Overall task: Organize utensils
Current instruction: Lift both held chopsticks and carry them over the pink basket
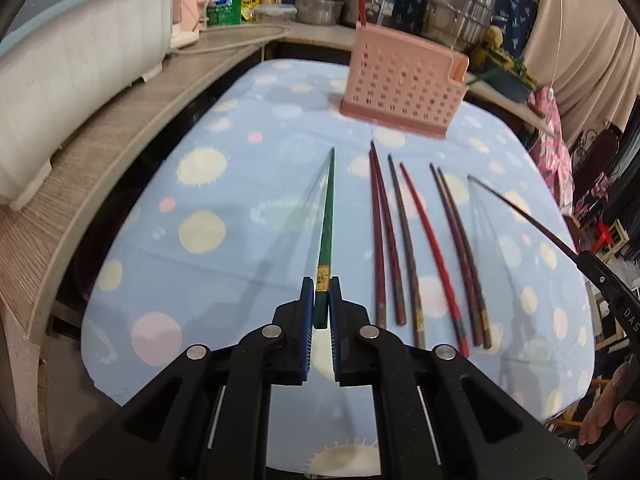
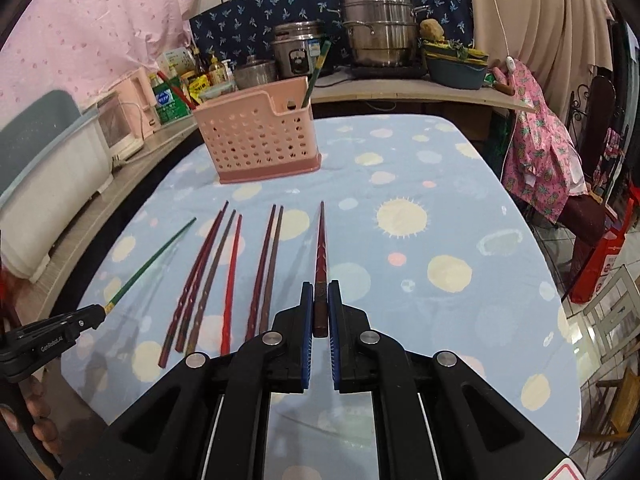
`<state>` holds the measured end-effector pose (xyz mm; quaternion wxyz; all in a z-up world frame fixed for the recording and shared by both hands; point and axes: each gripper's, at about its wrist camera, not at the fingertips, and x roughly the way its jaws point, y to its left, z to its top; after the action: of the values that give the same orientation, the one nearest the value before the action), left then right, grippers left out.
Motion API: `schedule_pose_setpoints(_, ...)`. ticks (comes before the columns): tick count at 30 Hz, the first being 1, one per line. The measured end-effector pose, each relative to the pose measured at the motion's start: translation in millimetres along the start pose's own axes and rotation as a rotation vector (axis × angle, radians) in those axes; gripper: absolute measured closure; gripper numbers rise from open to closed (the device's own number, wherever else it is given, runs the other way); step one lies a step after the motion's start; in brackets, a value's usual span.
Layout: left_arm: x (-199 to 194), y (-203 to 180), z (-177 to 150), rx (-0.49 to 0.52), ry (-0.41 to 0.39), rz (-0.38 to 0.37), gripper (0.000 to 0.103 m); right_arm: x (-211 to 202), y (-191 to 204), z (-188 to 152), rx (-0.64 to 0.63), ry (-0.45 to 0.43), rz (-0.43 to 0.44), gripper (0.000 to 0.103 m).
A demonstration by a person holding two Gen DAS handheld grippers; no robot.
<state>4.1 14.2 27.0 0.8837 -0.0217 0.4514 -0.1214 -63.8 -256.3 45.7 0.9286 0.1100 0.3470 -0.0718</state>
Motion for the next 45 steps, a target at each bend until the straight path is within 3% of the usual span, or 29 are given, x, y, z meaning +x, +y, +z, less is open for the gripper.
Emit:
schedule_pose_setpoints(5,-23,1,30,-0.012,-0.074,-0.006,0.096,-18,-2,37,0.015,-0.076,0.011,0.096)
schedule_pose_setpoints(7,-30,1,43,-0.012,-0.101,-0.006,0.103,-24,-4,54,0.025,-0.110,0.017,0.096)
schedule_pose_setpoints(13,-48,-1,85,-0.010,-0.197,0.006,0.103,-34,-11,93,0.050,-0.184,0.034,0.096)
schedule_pose_setpoints(18,-48,3,95,-0.017,-0.205,0.004,0.102,-39,-15,104,0.057,-0.215,0.025,0.096)
schedule_pose_setpoints(20,-41,4,86,0.000,-0.185,0.008,0.098,-40,-17,102,0.059,-0.213,0.021,0.096)
schedule_pose_setpoints(23,-18,6,64,0.013,-0.119,0.011,0.066,-40,-18,96,0.069,-0.203,0.023,0.096)
schedule_pose_setpoints(24,-9,6,54,0.018,-0.098,0.014,0.064,-41,-18,95,0.073,-0.201,0.022,0.096)
schedule_pose_setpoints(30,41,11,4,0.021,0.058,0.029,0.064,-46,-19,95,0.082,-0.211,0.019,0.096)
schedule_pose_setpoints(37,66,13,-13,0.029,0.112,0.053,0.065,-50,-17,94,0.078,-0.217,0.023,0.096)
schedule_pose_setpoints(43,71,12,-18,0.042,0.121,0.041,0.079,-51,-14,94,0.078,-0.211,0.028,0.096)
schedule_pose_setpoints(45,71,11,-18,0.049,0.121,0.039,0.095,-50,-14,94,0.077,-0.210,0.029,0.096)
